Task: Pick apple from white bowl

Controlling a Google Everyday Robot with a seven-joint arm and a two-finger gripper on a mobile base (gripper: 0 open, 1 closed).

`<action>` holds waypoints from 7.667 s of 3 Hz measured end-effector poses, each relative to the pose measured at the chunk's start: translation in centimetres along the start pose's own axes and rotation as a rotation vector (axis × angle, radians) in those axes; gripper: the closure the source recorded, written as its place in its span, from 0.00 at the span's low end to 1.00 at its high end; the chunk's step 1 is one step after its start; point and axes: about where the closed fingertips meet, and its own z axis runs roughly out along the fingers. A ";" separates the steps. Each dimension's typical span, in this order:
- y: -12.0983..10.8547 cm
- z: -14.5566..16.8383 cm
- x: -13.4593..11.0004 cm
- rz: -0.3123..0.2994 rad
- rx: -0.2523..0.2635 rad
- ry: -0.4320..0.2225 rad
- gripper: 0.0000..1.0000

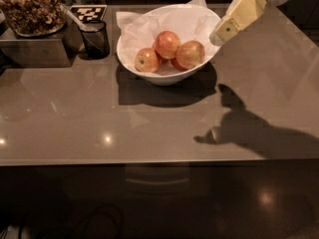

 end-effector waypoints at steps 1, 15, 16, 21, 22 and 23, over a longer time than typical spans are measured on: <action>0.2 0.1 0.2 0.009 0.016 -0.020 0.00; -4.7 13.6 3.7 0.076 -0.053 0.133 0.31; -4.8 13.9 4.1 0.074 -0.037 0.167 0.30; -3.9 10.9 2.5 0.049 0.038 0.087 1.00; -2.9 8.3 0.6 0.024 -0.064 -0.082 1.00; -1.2 4.5 -2.0 -0.017 -0.166 -0.265 1.00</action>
Offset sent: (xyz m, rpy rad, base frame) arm 0.0244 0.0446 -0.0141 0.0884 -0.0220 0.0827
